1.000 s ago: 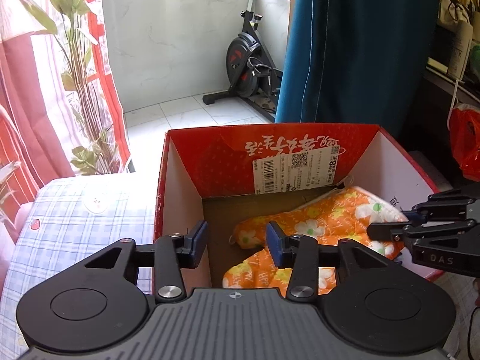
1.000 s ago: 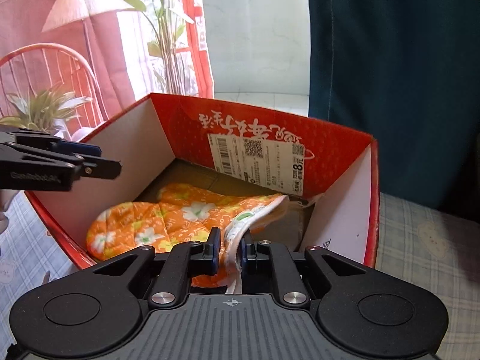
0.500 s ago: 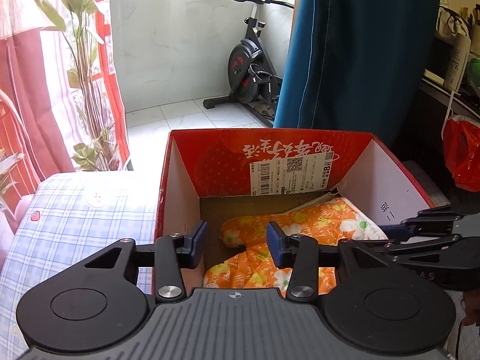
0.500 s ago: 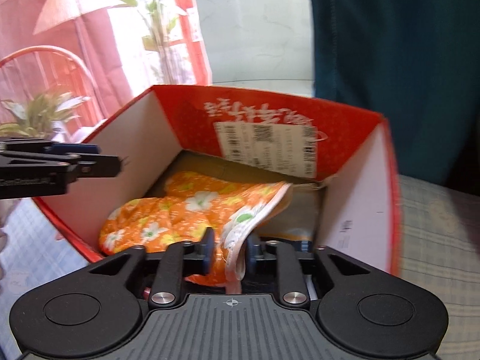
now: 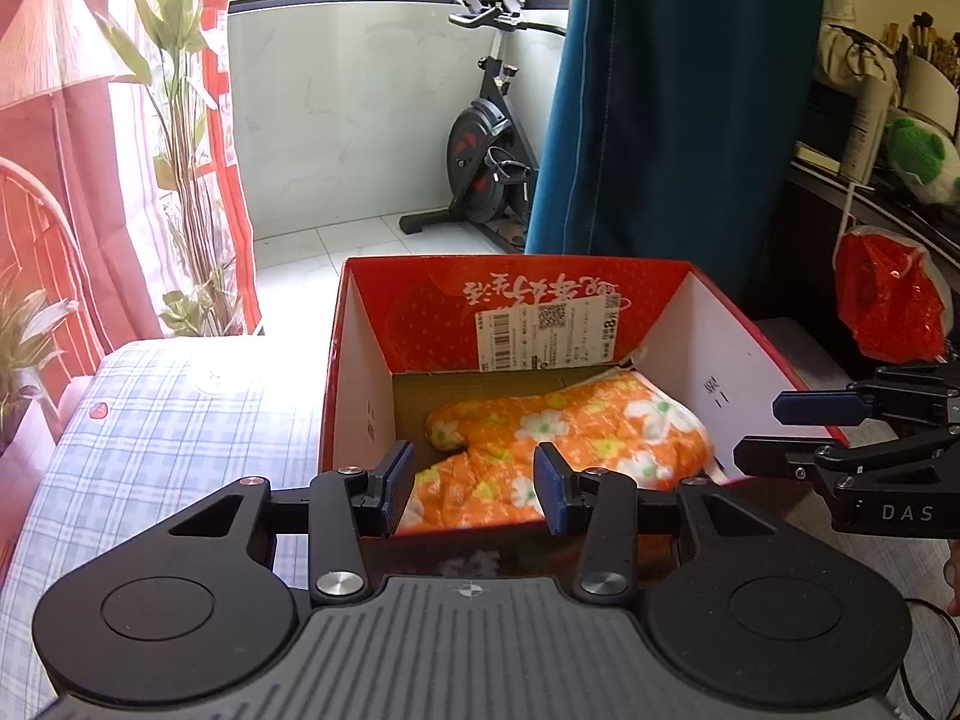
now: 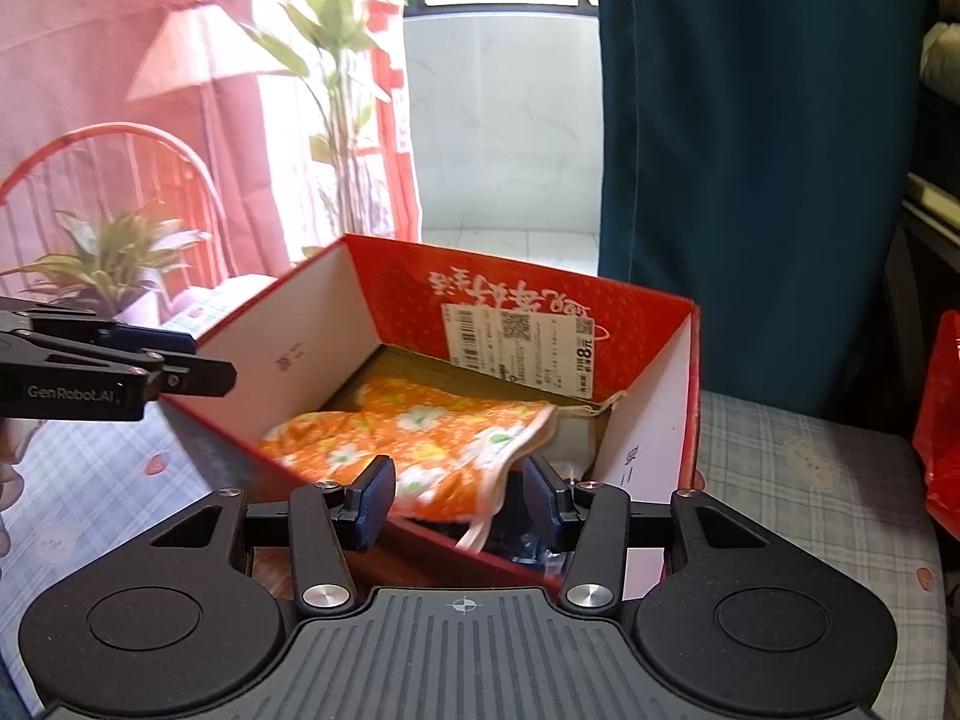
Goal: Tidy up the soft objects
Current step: 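Lower the cloth into the box and open the right tool, then move the right tool to the black eye mask and grasp it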
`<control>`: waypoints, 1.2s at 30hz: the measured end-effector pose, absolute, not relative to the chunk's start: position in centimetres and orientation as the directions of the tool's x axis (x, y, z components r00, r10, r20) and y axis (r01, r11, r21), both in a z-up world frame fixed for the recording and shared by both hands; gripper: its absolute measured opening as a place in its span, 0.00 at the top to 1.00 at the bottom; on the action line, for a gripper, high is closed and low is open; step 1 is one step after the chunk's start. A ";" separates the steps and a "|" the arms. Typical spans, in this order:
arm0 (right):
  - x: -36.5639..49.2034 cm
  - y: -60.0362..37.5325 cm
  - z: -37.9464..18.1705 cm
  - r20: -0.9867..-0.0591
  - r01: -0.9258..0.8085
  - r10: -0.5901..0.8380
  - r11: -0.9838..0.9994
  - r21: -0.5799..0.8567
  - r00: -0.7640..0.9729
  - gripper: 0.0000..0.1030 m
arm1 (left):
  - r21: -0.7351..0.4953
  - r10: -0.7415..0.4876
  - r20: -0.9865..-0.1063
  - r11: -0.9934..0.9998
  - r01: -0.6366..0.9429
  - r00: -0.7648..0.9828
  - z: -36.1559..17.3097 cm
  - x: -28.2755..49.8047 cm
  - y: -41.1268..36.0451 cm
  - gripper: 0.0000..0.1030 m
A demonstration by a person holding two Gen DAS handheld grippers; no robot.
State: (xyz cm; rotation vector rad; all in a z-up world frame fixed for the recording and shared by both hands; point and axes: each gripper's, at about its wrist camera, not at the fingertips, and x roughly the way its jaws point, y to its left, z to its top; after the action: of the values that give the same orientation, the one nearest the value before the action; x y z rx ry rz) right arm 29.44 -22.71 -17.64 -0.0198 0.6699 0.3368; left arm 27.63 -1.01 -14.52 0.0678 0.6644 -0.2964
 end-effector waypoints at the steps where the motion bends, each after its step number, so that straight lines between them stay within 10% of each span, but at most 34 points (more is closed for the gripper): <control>1: 28.8 -22.7 -17.5 -0.606 -0.318 0.304 0.944 0.088 0.735 0.57 | -0.035 -0.254 -0.614 0.955 0.296 0.748 -14.5 26.9 -1.0 0.56; 36: 10.1 -21.3 -27.6 -0.615 -0.347 0.339 0.931 0.111 0.712 0.56 | -0.104 -0.331 -0.711 0.922 0.372 0.621 -25.4 10.6 -1.1 0.53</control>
State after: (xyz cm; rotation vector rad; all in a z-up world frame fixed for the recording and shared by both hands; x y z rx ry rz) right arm 10.05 -21.32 -27.60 -0.0125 0.6793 0.3799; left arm 10.61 -1.09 -25.39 0.0548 0.8056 -0.4039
